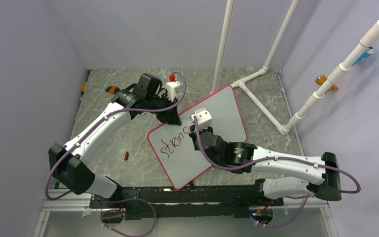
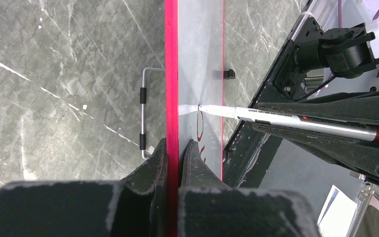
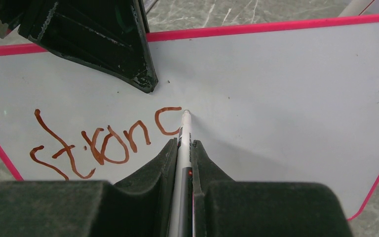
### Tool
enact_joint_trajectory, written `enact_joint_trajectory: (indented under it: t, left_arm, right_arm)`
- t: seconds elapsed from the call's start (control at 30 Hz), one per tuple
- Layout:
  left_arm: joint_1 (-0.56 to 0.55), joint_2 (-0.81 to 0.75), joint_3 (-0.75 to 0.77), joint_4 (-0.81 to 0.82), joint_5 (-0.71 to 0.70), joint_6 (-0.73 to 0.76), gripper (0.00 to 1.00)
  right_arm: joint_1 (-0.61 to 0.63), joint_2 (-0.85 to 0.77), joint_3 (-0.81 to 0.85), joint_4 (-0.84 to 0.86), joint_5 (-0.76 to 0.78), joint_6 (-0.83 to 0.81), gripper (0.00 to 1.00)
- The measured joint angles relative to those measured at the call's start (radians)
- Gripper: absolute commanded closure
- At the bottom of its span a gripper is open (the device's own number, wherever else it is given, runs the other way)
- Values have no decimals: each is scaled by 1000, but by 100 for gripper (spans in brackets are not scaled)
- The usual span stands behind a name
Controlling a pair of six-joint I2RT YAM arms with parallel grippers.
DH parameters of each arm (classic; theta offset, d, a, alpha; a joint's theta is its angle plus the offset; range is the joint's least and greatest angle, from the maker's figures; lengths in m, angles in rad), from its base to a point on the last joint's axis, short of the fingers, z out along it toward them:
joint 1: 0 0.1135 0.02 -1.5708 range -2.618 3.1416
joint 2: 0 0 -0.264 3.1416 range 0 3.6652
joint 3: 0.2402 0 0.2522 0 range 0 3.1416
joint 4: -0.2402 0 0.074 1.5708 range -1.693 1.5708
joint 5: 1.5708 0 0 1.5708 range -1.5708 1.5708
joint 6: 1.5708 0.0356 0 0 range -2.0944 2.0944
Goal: Write a sentence on the whiteboard
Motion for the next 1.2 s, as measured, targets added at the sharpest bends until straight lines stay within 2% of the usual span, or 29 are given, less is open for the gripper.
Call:
enact_joint_trajectory:
  t: [0.47,1.2]
  left_arm:
    - [3,0,-1,0,4,0,100]
    - [12,0,-13,4,6,1,100]
  right_arm:
    - [-4,2,0,15,-9,-15,100]
    - [11,-69,-122,-22,-81,107,100]
